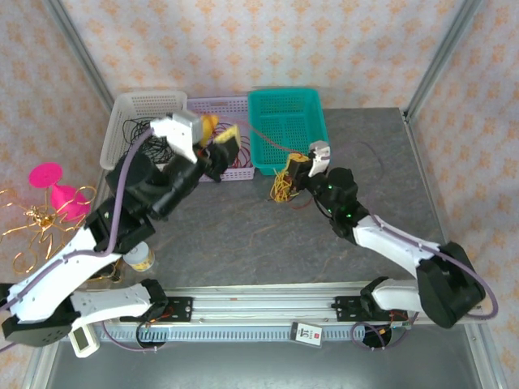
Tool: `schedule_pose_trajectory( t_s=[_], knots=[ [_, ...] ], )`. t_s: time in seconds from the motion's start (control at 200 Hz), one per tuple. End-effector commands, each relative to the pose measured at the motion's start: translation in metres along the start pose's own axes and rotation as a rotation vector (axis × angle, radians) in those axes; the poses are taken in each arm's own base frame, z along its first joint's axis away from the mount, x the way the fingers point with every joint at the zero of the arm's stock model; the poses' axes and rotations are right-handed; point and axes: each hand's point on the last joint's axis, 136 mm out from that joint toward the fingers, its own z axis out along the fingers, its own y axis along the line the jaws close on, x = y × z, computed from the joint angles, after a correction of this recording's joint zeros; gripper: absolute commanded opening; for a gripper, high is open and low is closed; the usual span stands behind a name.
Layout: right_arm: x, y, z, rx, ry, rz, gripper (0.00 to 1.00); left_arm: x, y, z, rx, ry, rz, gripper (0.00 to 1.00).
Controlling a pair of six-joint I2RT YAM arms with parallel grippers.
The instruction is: Untangle the cables
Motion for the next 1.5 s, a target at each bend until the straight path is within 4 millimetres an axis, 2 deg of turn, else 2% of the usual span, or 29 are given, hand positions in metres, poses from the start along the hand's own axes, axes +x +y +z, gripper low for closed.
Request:
schedule_pose_trajectory(
  t_s=[0.0,0.05,0.08,0.095,0.17,0.245,0.34,0.445,0.581,0.726,0.786,0.831,0.921,0.991,1.111,1.241,1.366,1.497],
  knots=[
    [0.011,-0.013,-0.014,0.078,0.065,-0.089,0.0,0.083,0.033,-0.011,-0.151,0.172,-0.063,0.69],
    [0.011,-0.014,-0.017,0.091,0.091,-0.126,0.0,0.124,0.037,-0.018,-0.157,0.285,-0.047,0.8],
    [0.011,-0.015,-0.019,0.095,0.106,-0.15,0.0,0.142,0.034,-0.021,-0.132,0.341,-0.039,0.96],
    [0.009,-0.014,-0.019,0.092,0.107,-0.161,0.0,0.152,0.034,-0.023,-0.123,0.369,-0.032,0.99],
    [0.011,-0.008,-0.022,0.061,0.143,-0.22,0.0,0.181,0.024,-0.029,-0.047,0.459,-0.003,0.99],
    [0.012,-0.003,-0.023,0.029,0.159,-0.246,0.0,0.191,0.016,-0.028,0.004,0.488,0.023,0.99],
    [0.018,0.005,-0.023,-0.025,0.17,-0.271,0.0,0.202,-0.004,-0.013,0.108,0.524,0.075,0.99],
    [0.021,0.007,-0.022,-0.034,0.168,-0.278,0.0,0.22,-0.023,0.014,0.19,0.574,0.124,0.99],
    [0.017,-0.001,-0.023,0.016,0.168,-0.288,0.0,0.227,-0.027,0.036,0.218,0.586,0.134,0.99],
    [0.007,-0.007,-0.025,0.06,0.152,-0.309,0.0,0.212,-0.017,0.036,0.209,0.528,0.074,0.99],
    [0.007,0.0,-0.025,0.022,0.151,-0.31,0.0,0.206,-0.028,0.033,0.282,0.495,0.042,0.99],
    [0.008,0.003,-0.023,0.002,0.15,-0.303,0.0,0.205,-0.04,0.033,0.351,0.485,0.021,0.95],
    [0.01,0.006,-0.021,-0.015,0.154,-0.286,0.0,0.212,-0.062,0.038,0.469,0.491,-0.009,0.84],
    [0.01,0.007,-0.019,-0.02,0.154,-0.279,0.0,0.221,-0.067,0.048,0.491,0.496,-0.002,0.82],
    [0.007,0.009,-0.021,-0.027,0.143,-0.266,0.0,0.232,-0.062,0.069,0.456,0.51,0.049,0.8],
    [0.005,0.012,-0.025,-0.041,0.131,-0.255,0.0,0.24,-0.044,0.087,0.394,0.511,0.068,0.7],
    [0.01,0.015,-0.026,-0.061,0.136,-0.24,0.0,0.251,-0.038,0.095,0.401,0.522,0.1,0.67],
    [0.011,0.017,-0.026,-0.078,0.14,-0.227,0.0,0.267,-0.044,0.097,0.464,0.526,0.158,0.67]
  ],
)
